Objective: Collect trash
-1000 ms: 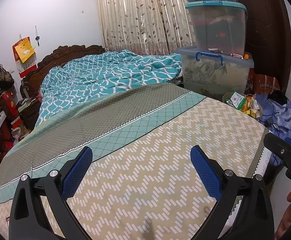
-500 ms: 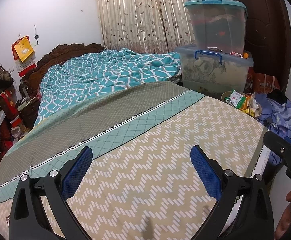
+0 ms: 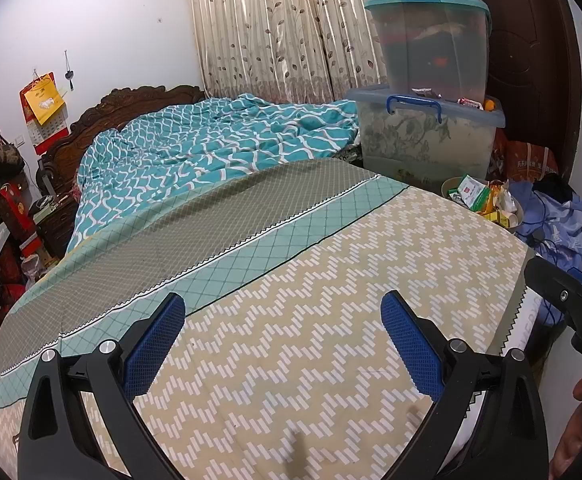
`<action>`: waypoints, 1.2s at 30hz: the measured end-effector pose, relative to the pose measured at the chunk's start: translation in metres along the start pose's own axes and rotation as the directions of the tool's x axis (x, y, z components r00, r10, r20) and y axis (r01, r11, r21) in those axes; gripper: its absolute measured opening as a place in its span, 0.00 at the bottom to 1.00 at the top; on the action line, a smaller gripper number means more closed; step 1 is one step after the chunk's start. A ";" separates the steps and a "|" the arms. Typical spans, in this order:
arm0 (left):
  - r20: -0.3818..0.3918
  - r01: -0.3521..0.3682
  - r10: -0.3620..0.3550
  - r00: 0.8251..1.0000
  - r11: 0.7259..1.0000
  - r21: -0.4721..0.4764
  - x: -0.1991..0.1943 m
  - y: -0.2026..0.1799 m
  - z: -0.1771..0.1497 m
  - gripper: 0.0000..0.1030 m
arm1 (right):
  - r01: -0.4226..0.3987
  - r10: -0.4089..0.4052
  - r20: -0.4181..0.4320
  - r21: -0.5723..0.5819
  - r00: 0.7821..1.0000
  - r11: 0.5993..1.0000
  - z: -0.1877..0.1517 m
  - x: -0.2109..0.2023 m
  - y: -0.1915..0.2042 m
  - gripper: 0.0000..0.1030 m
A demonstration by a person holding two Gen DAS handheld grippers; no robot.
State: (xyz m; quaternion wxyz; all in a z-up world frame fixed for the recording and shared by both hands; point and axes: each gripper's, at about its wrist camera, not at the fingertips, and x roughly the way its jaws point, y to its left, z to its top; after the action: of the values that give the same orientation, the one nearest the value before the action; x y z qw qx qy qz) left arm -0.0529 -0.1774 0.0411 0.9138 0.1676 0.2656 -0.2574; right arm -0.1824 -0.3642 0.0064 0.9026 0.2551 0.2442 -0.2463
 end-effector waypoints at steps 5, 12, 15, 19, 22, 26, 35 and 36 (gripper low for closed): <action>0.000 0.000 0.000 1.000 1.000 0.000 0.000 0.000 0.000 0.92 | 0.000 0.000 -0.001 -0.001 1.000 1.000 0.000 0.000 0.000 0.97; -0.001 0.001 -0.001 1.000 1.000 0.002 0.002 0.001 -0.002 0.92 | 0.000 0.000 -0.002 -0.001 1.000 1.000 -0.001 0.000 0.000 0.97; -0.001 0.001 -0.001 1.000 1.000 0.001 0.002 0.001 -0.002 0.92 | -0.002 0.002 -0.007 -0.003 1.000 1.000 -0.003 0.003 0.001 0.97; -0.002 0.002 -0.002 1.000 1.000 0.000 0.002 0.001 -0.002 0.92 | -0.002 0.002 -0.008 -0.003 1.000 1.000 -0.004 0.004 0.001 0.97; -0.002 0.002 -0.002 1.000 1.000 0.003 0.002 0.001 -0.002 0.92 | -0.001 0.001 -0.009 -0.003 1.000 1.000 -0.004 0.004 0.001 0.97; -0.003 0.004 -0.004 1.000 1.000 0.007 0.004 0.001 -0.006 0.92 | -0.001 0.001 -0.009 -0.003 1.000 1.000 -0.004 0.004 0.001 0.97; -0.005 0.005 -0.005 1.000 1.000 0.009 0.004 0.001 -0.008 0.92 | -0.001 0.001 -0.013 -0.002 1.000 1.000 -0.005 0.005 0.001 0.97; -0.006 0.005 -0.005 1.000 1.000 0.009 0.004 0.001 -0.008 0.92 | -0.001 0.001 -0.012 -0.002 1.000 1.000 -0.004 0.005 0.001 0.97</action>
State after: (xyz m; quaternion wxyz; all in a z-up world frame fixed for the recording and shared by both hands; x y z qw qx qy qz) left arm -0.0523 -0.1746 0.0323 0.9116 0.1719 0.2675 -0.2606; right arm -0.1797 -0.3622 0.0009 0.9015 0.2557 0.2499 -0.2438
